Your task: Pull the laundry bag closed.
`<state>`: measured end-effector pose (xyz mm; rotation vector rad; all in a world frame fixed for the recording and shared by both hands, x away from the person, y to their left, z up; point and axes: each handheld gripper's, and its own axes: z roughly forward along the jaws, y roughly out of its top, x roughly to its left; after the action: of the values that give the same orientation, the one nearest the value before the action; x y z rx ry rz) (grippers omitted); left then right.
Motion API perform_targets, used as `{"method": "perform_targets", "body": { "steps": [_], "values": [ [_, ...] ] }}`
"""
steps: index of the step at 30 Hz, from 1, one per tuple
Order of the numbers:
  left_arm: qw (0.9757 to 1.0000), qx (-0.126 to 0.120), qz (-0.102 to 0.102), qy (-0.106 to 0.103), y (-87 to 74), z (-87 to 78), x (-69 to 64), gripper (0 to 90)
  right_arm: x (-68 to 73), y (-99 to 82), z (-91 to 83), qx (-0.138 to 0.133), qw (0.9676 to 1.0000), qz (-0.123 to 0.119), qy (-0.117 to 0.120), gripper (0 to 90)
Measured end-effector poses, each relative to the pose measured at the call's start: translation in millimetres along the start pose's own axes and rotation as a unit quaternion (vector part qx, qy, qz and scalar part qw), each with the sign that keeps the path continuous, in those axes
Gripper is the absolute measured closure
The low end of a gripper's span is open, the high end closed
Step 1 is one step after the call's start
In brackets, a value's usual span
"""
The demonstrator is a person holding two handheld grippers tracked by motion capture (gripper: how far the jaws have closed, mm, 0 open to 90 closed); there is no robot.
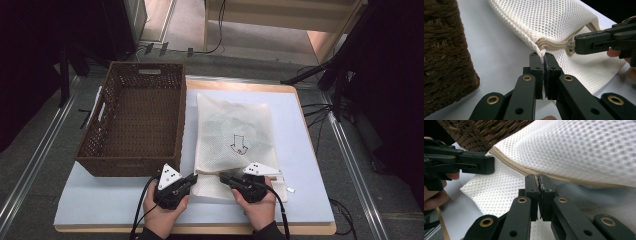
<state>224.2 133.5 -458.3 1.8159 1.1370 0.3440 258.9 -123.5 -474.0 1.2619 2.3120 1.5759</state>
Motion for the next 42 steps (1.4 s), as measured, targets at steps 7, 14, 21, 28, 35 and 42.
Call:
{"method": "perform_targets", "body": {
  "steps": [7,14,21,28,35,42],
  "values": [
    [1.0,0.002,0.005,0.005,-1.5,-1.2,-0.2,87.3,-4.4,-0.8,-6.6,0.002,1.0,-0.001,-0.008,88.3],
    [1.0,0.006,0.005,0.004,-2.3,-1.4,0.7,87.3,-13.1,-3.7,-13.7,0.004,0.9998,0.003,-0.018,88.3],
    [0.9999,0.009,0.006,0.004,-2.3,-1.5,1.0,87.1,-21.5,-6.9,-20.7,0.006,0.9997,0.013,-0.021,88.3],
    [0.9999,0.012,0.003,0.003,-2.5,-1.3,2.1,86.9,-28.8,-10.0,-28.9,0.005,0.9993,0.013,-0.035,88.2],
    [0.9999,0.014,0.003,0.002,-3.5,-1.3,3.1,86.8,-37.8,-12.8,-41.5,0.002,0.9989,0.018,-0.044,88.2],
    [0.9999,0.016,0.001,0.001,-3.8,-1.9,3.4,86.7,-47.2,-16.4,-55.1,-0.001,0.9983,0.02,-0.055,88.2]
  ]
}}
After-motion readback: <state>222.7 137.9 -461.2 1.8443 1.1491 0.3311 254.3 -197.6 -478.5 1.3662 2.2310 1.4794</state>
